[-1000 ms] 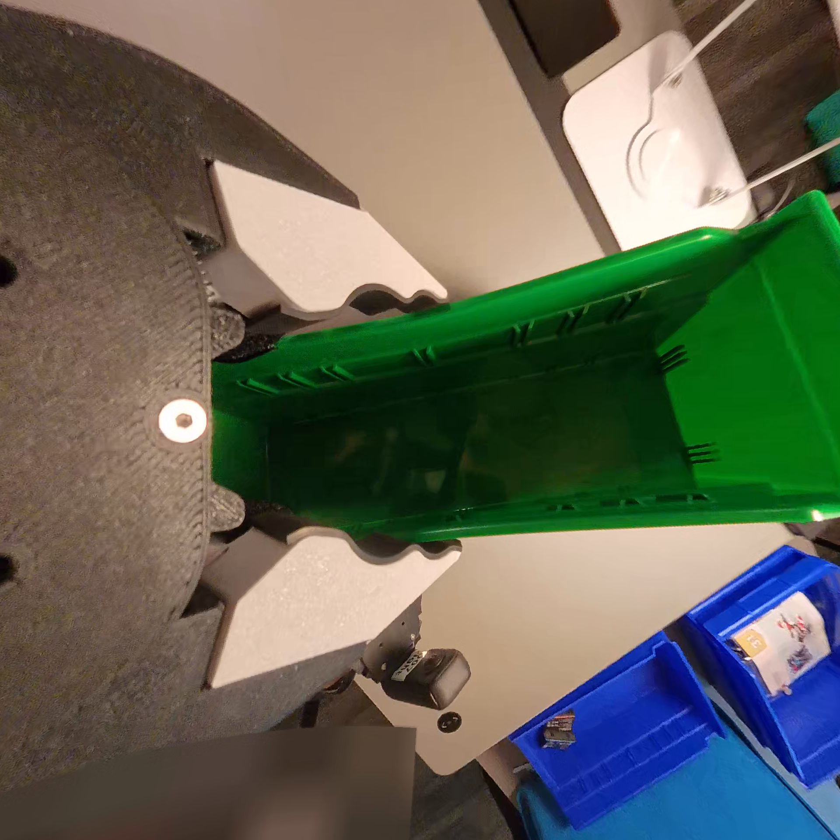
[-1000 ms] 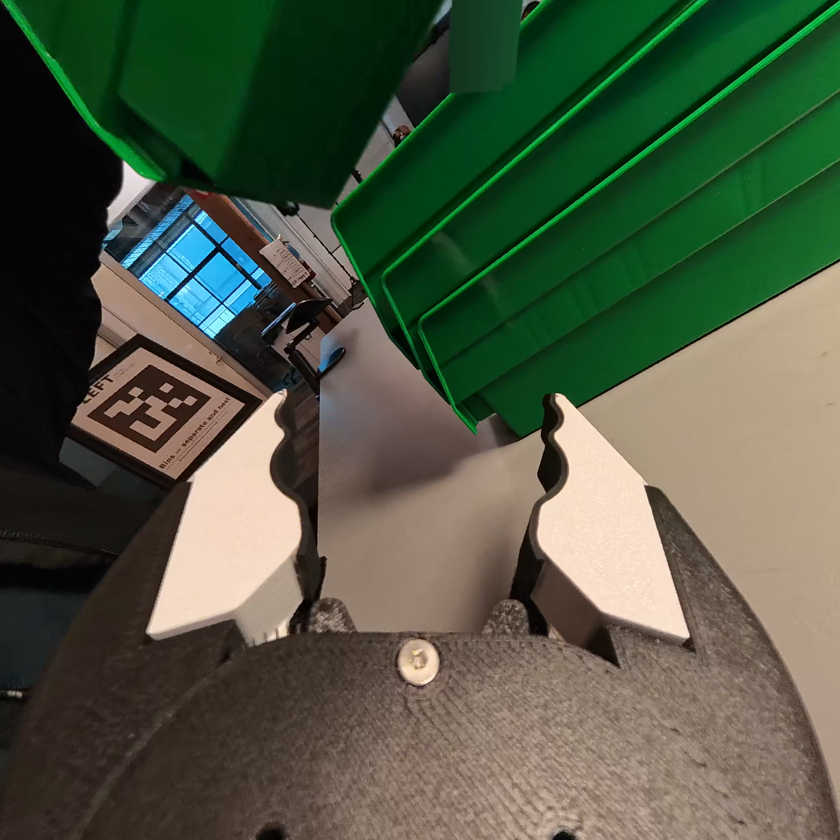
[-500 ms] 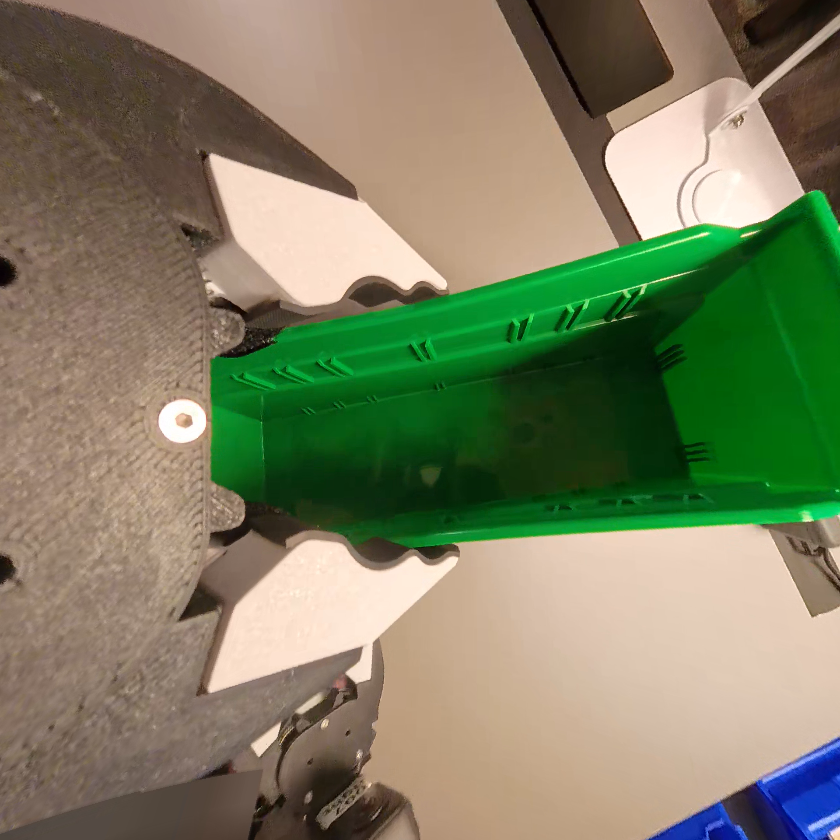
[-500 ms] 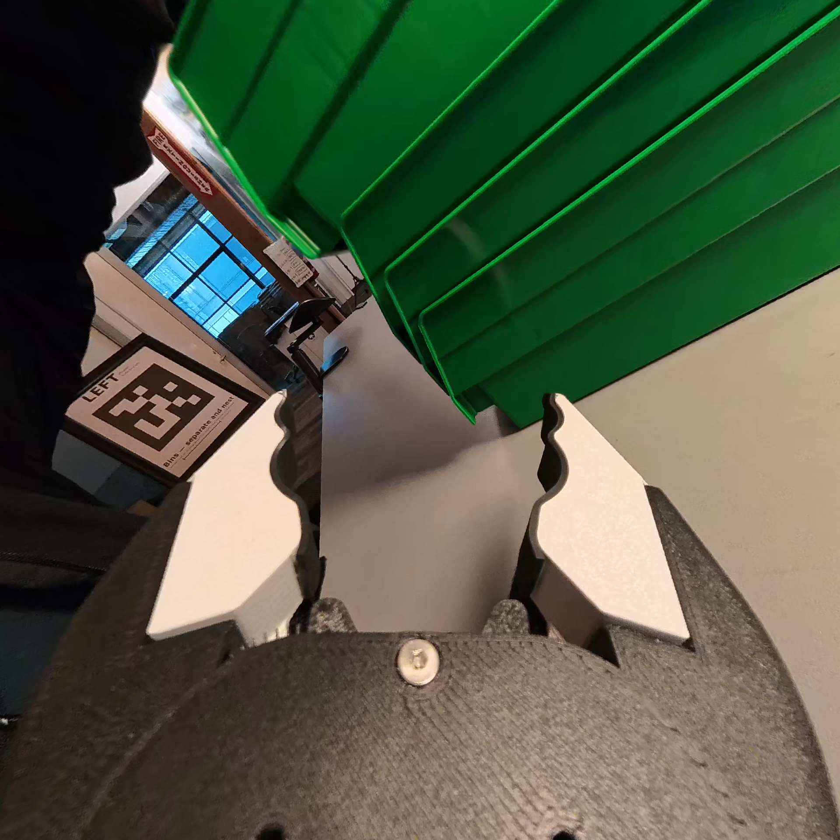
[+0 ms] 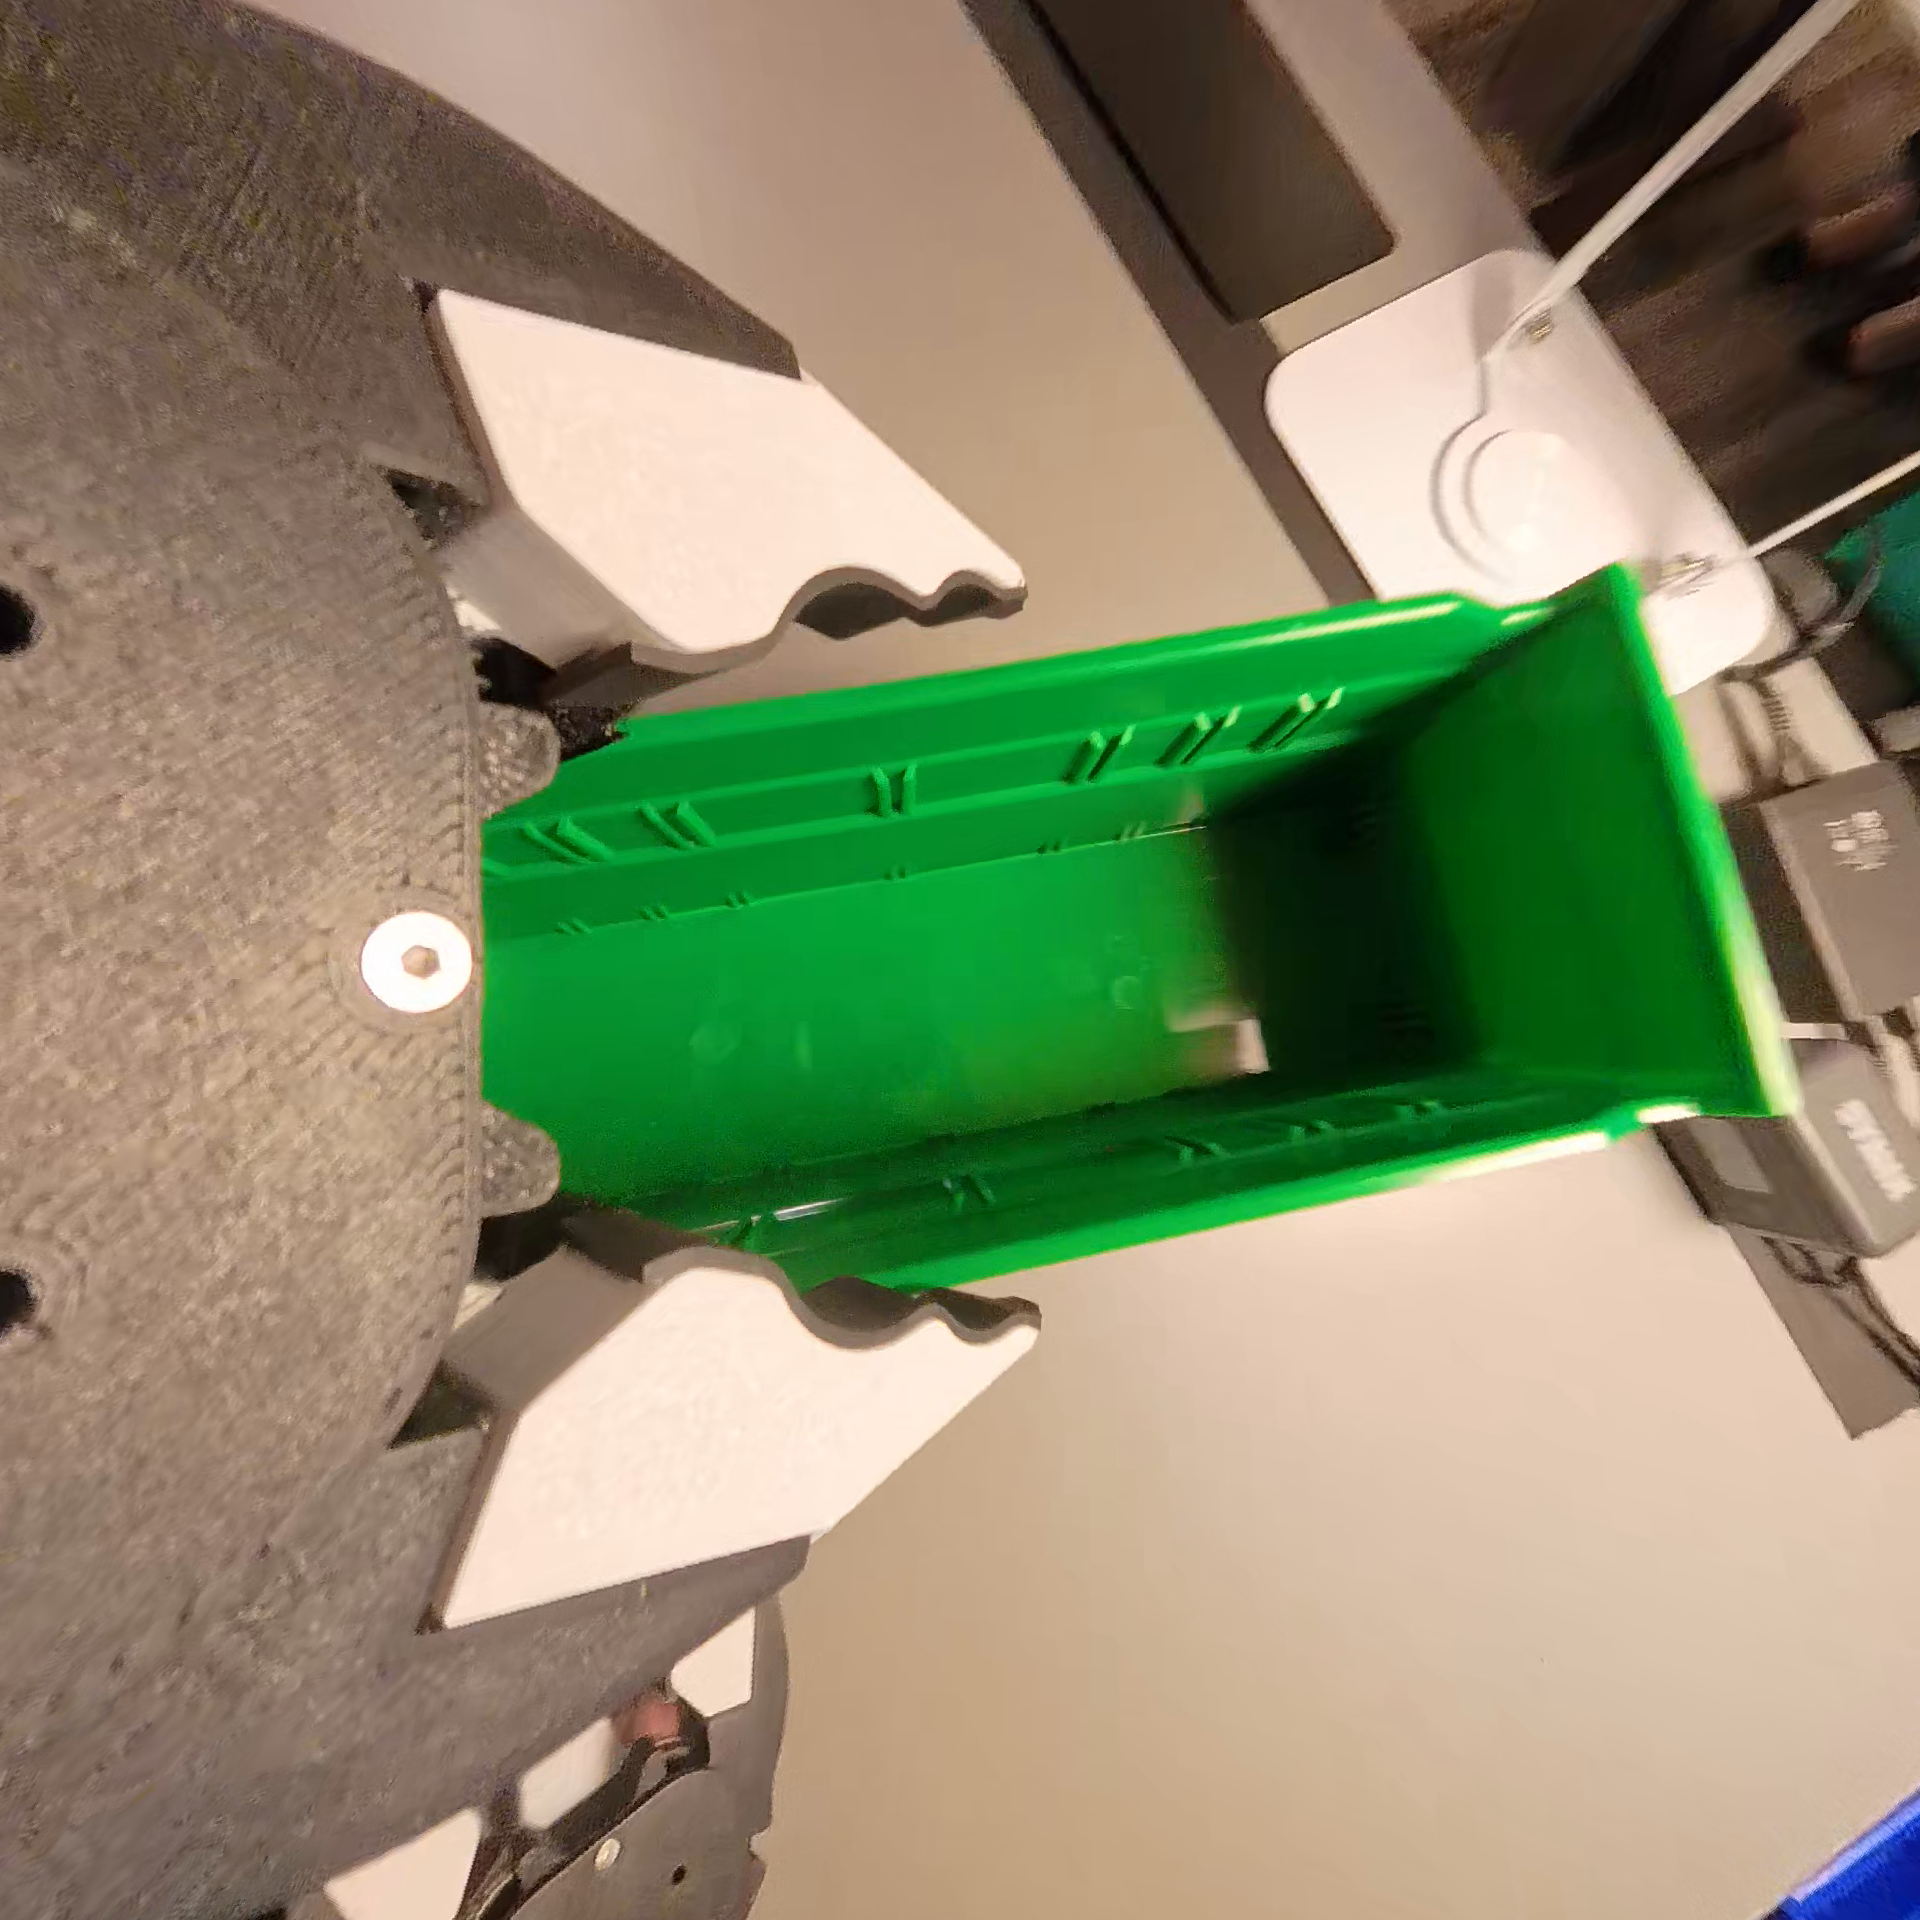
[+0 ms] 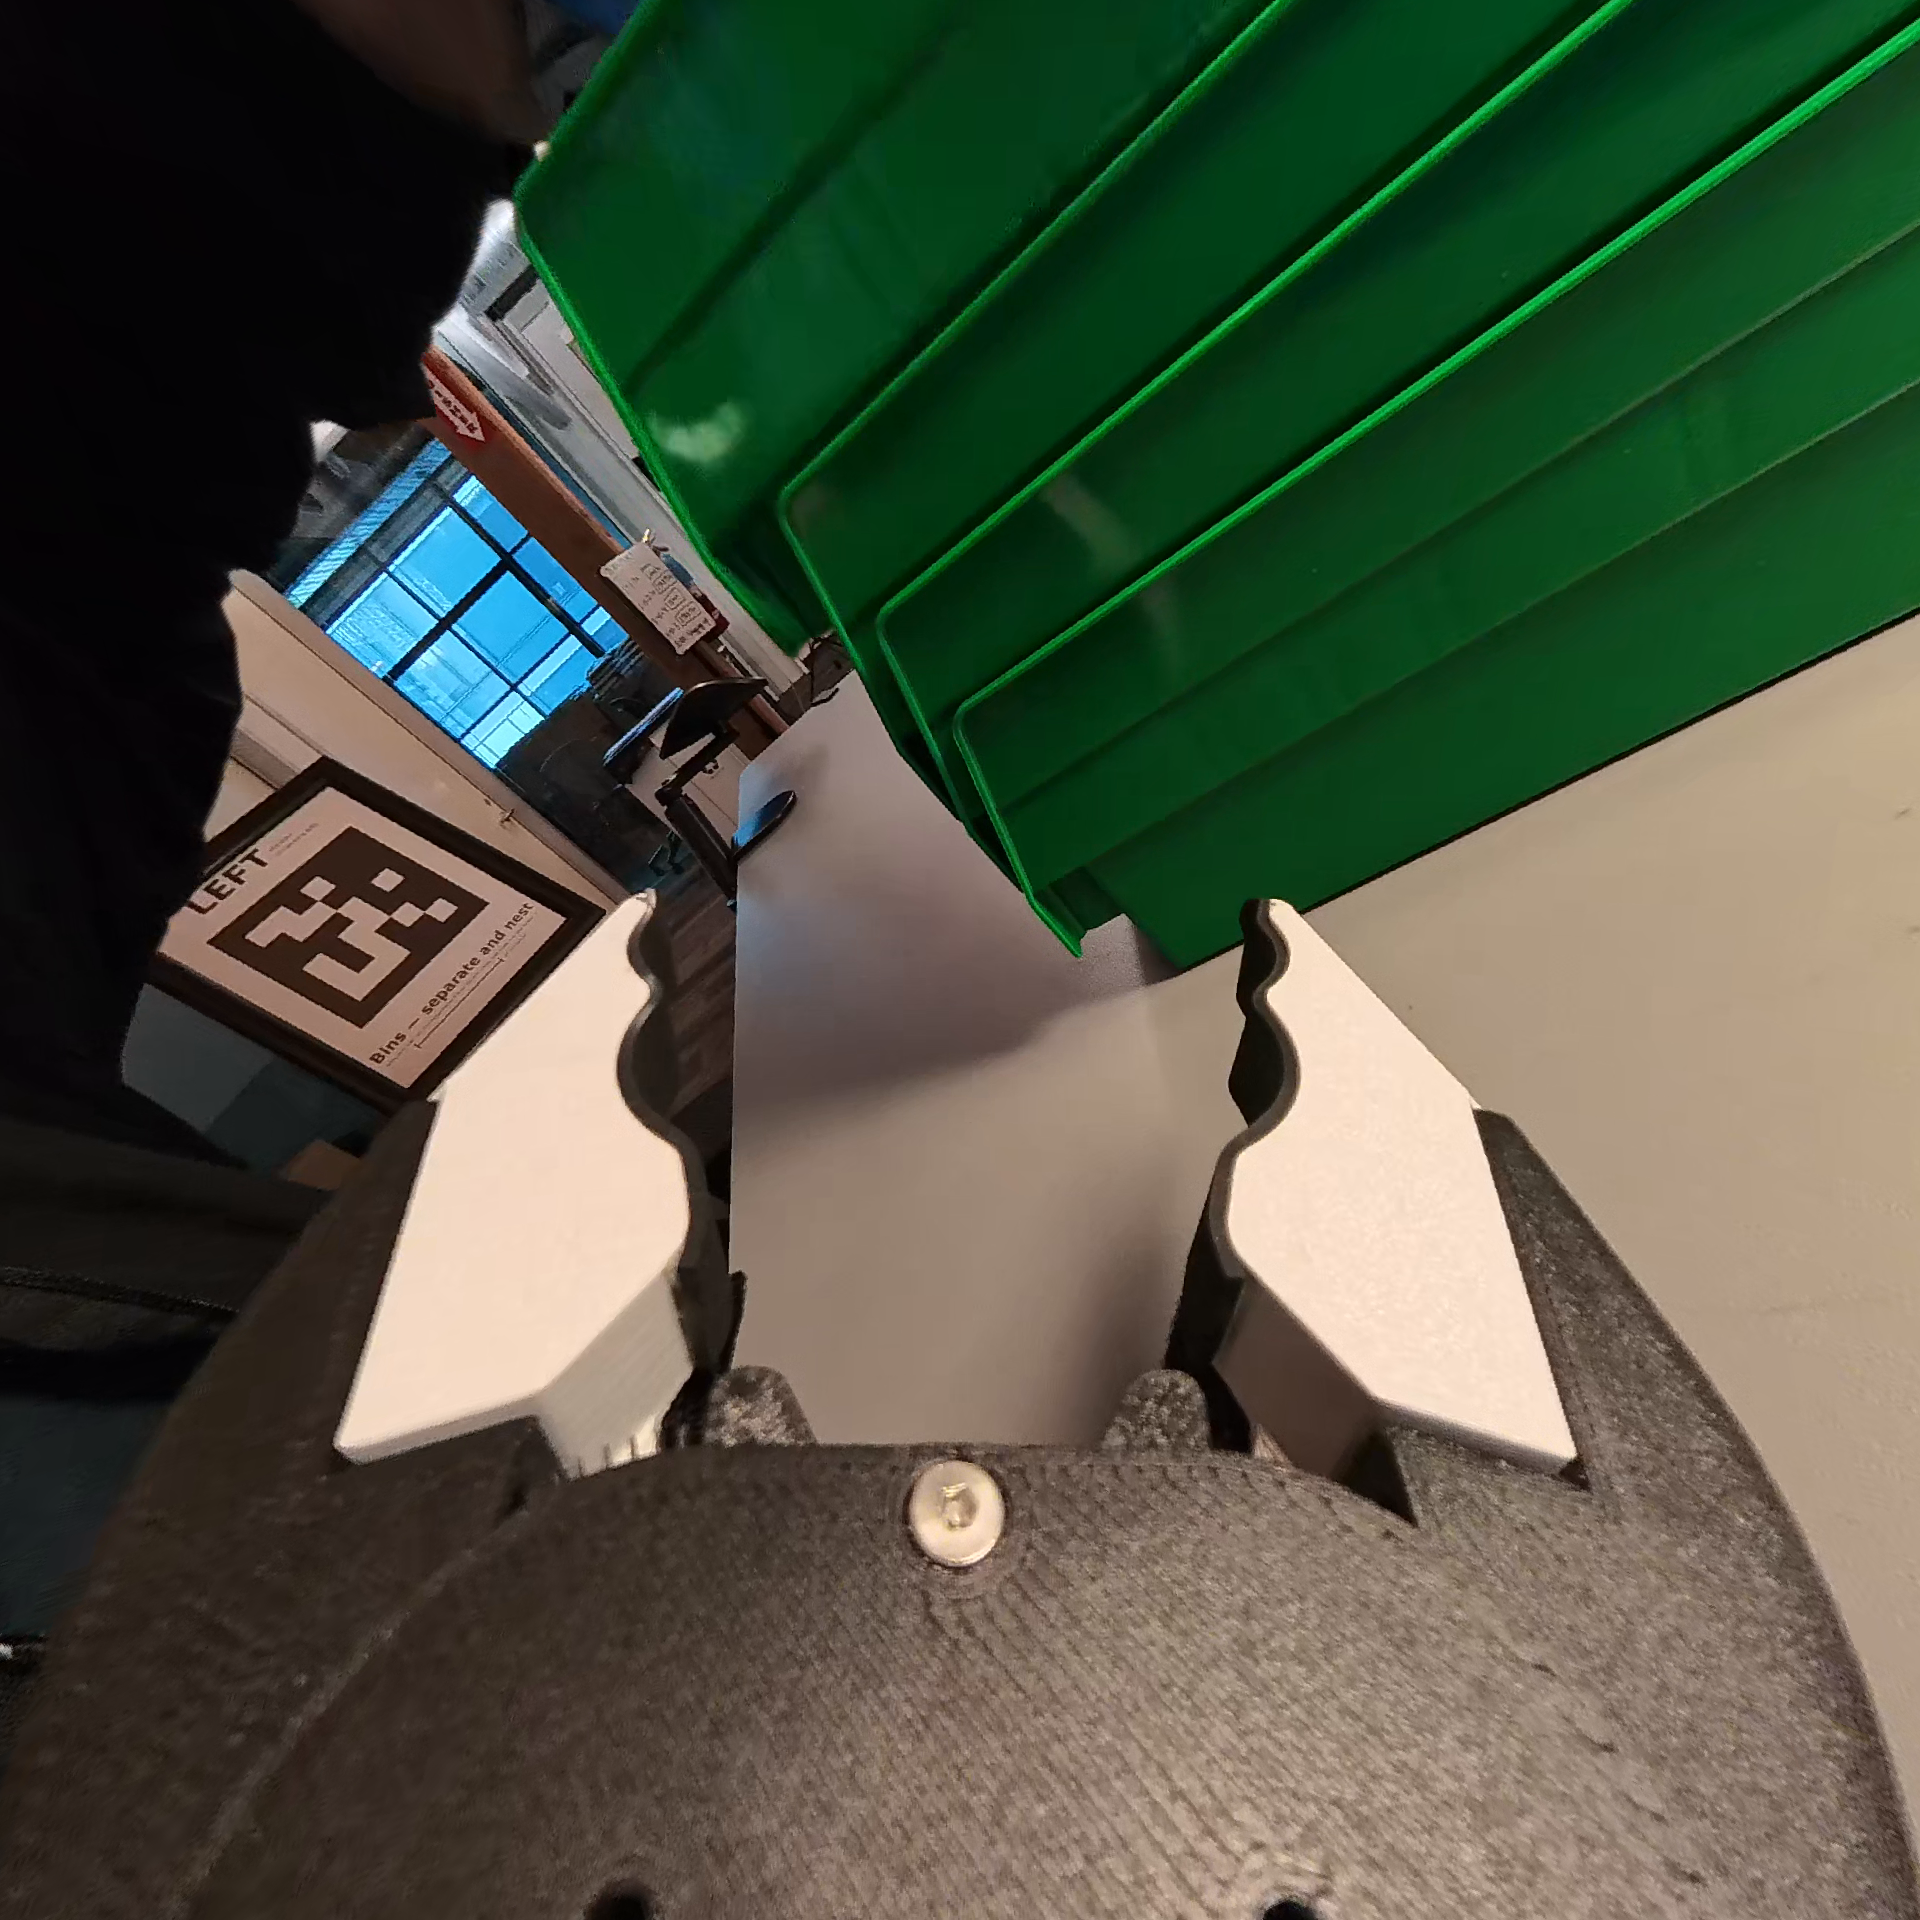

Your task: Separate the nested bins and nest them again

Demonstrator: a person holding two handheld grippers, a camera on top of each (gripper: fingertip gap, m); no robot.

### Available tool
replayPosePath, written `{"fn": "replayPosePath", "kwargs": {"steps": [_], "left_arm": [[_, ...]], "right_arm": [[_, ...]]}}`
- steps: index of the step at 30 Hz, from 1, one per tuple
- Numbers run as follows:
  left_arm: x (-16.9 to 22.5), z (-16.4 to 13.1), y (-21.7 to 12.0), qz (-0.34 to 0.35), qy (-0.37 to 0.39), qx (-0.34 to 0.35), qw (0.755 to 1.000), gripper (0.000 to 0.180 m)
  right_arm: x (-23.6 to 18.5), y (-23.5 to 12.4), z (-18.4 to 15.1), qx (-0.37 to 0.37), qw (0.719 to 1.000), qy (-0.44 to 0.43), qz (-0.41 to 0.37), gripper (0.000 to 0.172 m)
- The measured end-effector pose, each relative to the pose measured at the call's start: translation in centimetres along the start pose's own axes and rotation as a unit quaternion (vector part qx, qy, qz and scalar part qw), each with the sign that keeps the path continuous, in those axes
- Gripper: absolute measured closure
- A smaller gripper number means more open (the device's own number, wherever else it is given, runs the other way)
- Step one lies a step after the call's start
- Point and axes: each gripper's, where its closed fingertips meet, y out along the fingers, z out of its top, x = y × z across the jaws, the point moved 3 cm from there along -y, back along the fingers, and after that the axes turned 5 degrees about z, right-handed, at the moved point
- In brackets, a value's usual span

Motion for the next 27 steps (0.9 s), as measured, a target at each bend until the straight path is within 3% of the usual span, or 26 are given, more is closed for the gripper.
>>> {"fn": "replayPosePath", "kwargs": {"steps": [5, 9, 13, 20, 27], "left_arm": [[0.6, 1.1, -1.6, -0.025, 0.013, 0.048, 0.998, 0.048], [-0.5, -0.1, -3.2, -0.038, 0.032, 0.06, 0.997, 0.051], [-1.2, -3.8, -4.4, -0.092, 0.045, 0.044, 0.994, 0.055], [-2.5, -9.7, -6.7, -0.181, 0.08, 0.08, 0.977, 0.056], [-4.1, -15.2, -3.1, -0.186, 0.121, 0.083, 0.971, 0.056]], "right_arm": [[0.0, 0.0, 0.0, 0.0, 1.0, 0.0, 0.0, 0.063], [0.1, 0.0, 0.0, -0.002, 1.0, 0.001, -0.002, 0.063], [0.2, 0.1, -0.1, -0.004, 1.0, 0.004, -0.005, 0.062], [0.3, 0.2, -0.1, -0.007, 1.0, 0.008, -0.008, 0.062], [0.5, 0.2, -0.2, -0.009, 1.0, 0.014, -0.013, 0.063]]}}
